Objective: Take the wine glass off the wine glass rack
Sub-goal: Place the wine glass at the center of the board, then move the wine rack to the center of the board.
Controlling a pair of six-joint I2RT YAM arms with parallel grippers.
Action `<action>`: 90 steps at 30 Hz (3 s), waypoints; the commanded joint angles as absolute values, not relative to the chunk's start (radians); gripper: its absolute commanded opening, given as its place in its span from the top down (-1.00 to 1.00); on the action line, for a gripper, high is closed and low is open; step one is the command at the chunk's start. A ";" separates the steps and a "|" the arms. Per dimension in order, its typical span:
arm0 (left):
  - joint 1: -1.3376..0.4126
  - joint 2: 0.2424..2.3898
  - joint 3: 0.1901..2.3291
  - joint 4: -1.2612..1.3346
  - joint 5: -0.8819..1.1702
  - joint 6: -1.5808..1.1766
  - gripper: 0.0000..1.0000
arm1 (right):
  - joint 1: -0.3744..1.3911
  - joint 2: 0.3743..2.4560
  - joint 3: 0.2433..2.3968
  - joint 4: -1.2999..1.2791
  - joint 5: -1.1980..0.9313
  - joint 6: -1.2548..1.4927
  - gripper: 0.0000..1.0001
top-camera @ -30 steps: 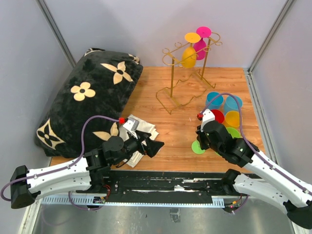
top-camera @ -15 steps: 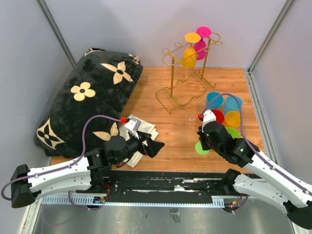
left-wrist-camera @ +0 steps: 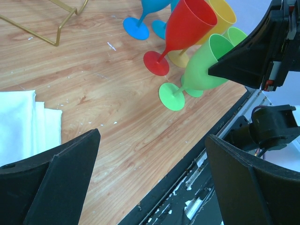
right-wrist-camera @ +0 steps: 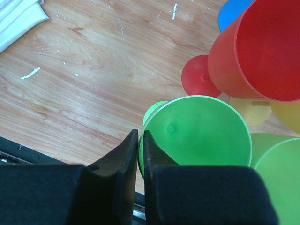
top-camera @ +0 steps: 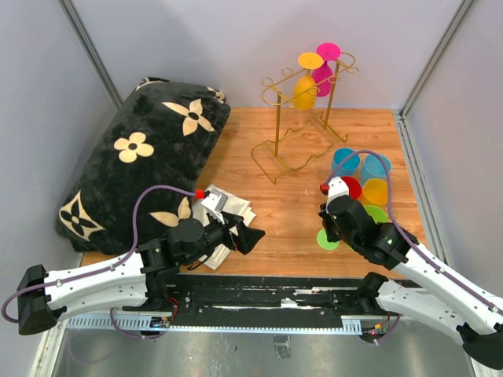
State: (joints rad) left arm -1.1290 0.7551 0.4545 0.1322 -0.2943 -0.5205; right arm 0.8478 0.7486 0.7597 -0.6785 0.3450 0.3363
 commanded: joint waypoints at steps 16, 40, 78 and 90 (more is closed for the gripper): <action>-1.126 0.768 0.488 0.143 -0.307 -0.506 -0.99 | 0.830 0.732 0.812 -0.692 0.401 0.300 0.55; -1.126 0.728 0.482 0.028 -0.333 -0.513 -0.99 | 0.764 0.879 1.045 -0.249 0.463 0.001 -0.78; -1.125 0.479 0.452 -0.136 -0.401 -0.541 -0.99 | 0.571 1.883 1.330 -0.066 0.117 0.033 -0.97; -1.126 0.457 0.441 -0.142 -0.409 -0.554 -0.99 | 0.568 1.972 1.434 -0.172 -0.118 -0.066 -0.97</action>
State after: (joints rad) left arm -1.1290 0.4664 0.4450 -0.1459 -0.3859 -0.5472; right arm 0.5606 1.9308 1.3670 -0.0921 0.0246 -0.0109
